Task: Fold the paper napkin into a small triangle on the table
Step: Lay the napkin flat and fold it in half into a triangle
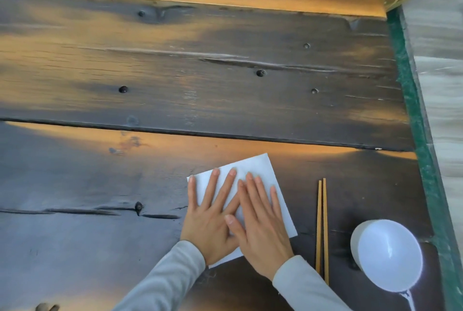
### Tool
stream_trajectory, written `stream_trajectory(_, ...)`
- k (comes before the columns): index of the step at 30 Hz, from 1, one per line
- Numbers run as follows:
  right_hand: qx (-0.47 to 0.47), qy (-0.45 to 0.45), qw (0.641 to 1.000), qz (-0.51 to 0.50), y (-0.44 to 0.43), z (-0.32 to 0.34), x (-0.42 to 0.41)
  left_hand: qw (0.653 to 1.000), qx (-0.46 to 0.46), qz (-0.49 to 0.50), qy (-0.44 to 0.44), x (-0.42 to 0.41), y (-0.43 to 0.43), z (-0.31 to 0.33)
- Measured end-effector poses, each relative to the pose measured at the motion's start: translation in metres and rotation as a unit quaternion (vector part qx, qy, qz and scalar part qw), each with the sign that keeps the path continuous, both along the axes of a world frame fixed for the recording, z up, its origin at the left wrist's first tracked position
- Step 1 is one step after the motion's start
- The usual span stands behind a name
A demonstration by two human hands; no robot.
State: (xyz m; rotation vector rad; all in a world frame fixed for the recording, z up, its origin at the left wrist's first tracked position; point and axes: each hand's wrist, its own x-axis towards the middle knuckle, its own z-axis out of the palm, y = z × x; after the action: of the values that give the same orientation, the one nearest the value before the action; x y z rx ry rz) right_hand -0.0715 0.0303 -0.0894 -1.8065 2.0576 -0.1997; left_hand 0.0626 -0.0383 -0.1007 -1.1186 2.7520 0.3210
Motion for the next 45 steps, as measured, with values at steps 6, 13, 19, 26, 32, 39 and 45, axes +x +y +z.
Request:
stream_trajectory(6,-0.007,0.021,0.999,-0.036,0.003,-0.007,-0.004,0.994,0.022,0.107,-0.023,-0.020,0.015,0.004)
stream_trajectory(13,-0.021,0.003,0.999,-0.040,0.006,-0.012,-0.006,0.995,0.017,0.102,-0.004,-0.016,0.016,0.003)
stream_trajectory(19,-0.033,0.002,0.998,-0.058,0.001,-0.009,-0.012,1.000,-0.019,-0.008,0.017,0.001,-0.007,0.004)
stream_trajectory(26,-0.042,-0.003,0.997,-0.059,-0.003,-0.007,-0.016,0.996,-0.007,-0.083,0.026,0.005,-0.032,0.004)
stream_trajectory(32,-0.045,-0.003,0.997,-0.061,-0.009,-0.012,-0.018,1.000,0.010,-0.010,0.000,-0.007,-0.020,0.005)
stream_trajectory(39,-0.040,0.036,0.998,-0.015,-0.017,-0.020,-0.024,0.999,0.003,-0.008,0.034,0.003,-0.025,0.000)
stream_trajectory(45,0.000,0.095,0.995,-0.011,-0.016,-0.027,-0.024,0.999,0.000,0.003,0.032,0.008,-0.024,-0.005)
